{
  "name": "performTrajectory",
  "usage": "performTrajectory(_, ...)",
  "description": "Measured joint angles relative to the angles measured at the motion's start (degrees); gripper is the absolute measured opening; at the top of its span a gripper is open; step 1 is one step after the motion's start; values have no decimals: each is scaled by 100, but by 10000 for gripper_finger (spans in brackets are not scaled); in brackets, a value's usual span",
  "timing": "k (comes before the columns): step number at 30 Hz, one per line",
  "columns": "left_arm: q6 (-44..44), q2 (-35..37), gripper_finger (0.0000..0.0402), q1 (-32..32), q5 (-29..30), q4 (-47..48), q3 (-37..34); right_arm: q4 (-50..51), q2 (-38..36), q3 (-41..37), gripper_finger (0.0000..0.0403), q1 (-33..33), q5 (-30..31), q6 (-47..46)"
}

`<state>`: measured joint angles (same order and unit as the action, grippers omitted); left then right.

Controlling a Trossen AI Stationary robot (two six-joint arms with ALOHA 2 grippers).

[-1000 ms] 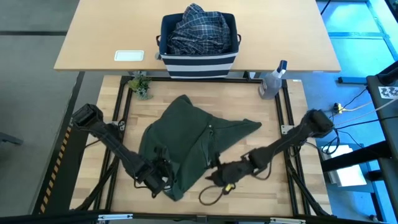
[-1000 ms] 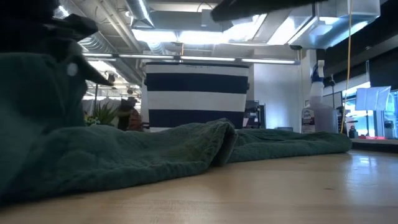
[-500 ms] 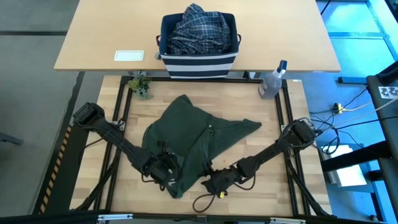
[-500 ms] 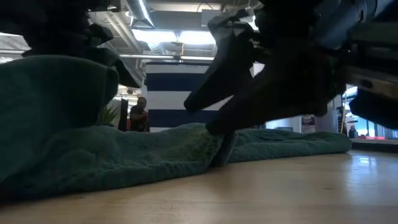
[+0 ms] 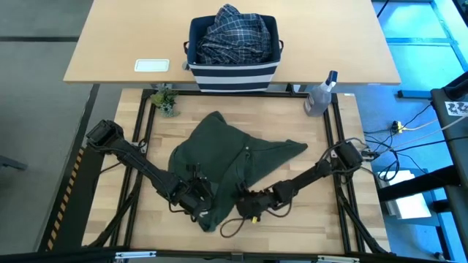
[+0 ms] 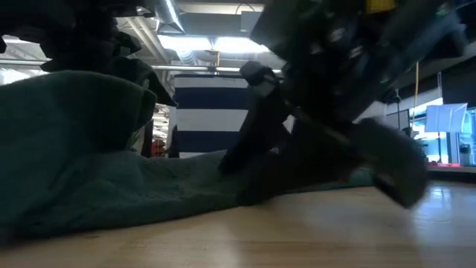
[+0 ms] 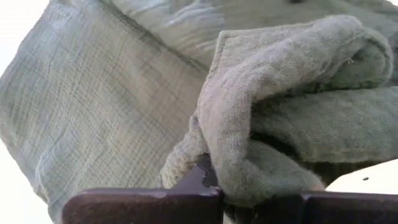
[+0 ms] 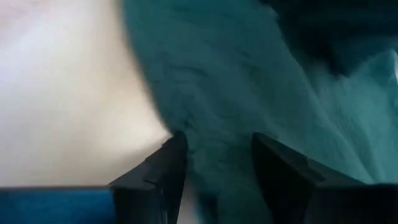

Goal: Fold Laundry from Bin
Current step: Fold the green polo shirt

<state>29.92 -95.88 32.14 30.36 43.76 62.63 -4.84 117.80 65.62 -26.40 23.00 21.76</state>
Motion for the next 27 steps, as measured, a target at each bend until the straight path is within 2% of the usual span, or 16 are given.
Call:
performTrajectory(2,-3,0,0,0,0,-4,0,2,7,-2,170,83,-4,0)
performTrajectory(4,-3,0,0,0,1,-1,0,24,8,-6,141,138,37,4)
performTrajectory(8,-3,2,0,-4,4,21,0,67,11,-1,32,211,89,-18)
performTrajectory(9,-5,2,0,-4,5,38,0,118,8,18,17,217,129,-28)
performTrajectory(13,3,81,0,0,12,158,0,580,-173,214,11,144,733,-177)
performTrajectory(17,150,401,0,18,120,356,0,1146,-778,273,7,6,1170,-299)
performTrajectory(27,100,1722,0,227,1300,304,2,2424,-2824,273,3,-323,2231,-998)
